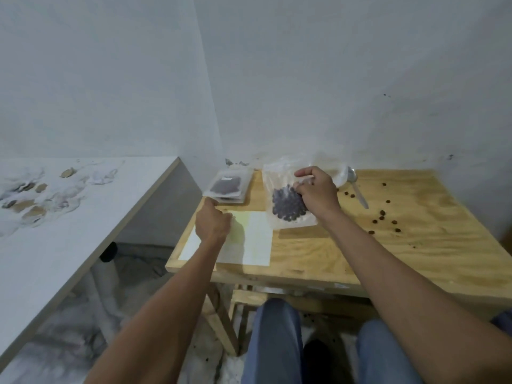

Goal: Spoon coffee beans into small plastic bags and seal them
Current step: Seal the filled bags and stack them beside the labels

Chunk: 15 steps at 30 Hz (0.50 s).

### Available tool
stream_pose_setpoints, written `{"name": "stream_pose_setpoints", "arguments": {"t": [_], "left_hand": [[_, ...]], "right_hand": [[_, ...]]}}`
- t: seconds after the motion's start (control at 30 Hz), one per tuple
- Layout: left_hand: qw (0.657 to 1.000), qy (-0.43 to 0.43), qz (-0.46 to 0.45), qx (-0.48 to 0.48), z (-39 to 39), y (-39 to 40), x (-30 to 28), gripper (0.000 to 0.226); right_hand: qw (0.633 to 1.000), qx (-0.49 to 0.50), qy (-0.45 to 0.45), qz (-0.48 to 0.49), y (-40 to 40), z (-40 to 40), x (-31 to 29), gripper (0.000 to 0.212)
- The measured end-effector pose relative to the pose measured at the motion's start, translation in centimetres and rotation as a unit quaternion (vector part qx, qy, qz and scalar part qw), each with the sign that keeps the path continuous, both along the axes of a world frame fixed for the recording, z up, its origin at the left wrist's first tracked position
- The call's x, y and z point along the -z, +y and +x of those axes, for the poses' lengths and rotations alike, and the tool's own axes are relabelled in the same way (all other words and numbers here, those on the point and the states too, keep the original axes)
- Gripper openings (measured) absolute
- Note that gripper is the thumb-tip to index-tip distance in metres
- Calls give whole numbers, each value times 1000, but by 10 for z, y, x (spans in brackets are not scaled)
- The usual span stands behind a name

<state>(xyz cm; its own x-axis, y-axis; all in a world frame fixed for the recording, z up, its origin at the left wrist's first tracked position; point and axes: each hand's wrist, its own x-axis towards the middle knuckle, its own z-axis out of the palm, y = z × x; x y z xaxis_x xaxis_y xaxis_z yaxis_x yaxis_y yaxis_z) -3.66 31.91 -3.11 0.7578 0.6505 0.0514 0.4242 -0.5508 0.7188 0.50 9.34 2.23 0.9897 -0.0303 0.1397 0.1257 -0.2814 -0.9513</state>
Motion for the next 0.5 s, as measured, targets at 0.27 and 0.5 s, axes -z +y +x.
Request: {"name": "stream_pose_setpoints", "arguments": {"t": [0.27,0.5], "left_hand": [[999,13,-14,-40,14,-6,-2,33],[970,-164,-176,45,5,-17,-19,28]], "right_hand": [[1000,-12,5,-2,20,8,12,16],[1000,0,25,5,28,4,24,18]]}}
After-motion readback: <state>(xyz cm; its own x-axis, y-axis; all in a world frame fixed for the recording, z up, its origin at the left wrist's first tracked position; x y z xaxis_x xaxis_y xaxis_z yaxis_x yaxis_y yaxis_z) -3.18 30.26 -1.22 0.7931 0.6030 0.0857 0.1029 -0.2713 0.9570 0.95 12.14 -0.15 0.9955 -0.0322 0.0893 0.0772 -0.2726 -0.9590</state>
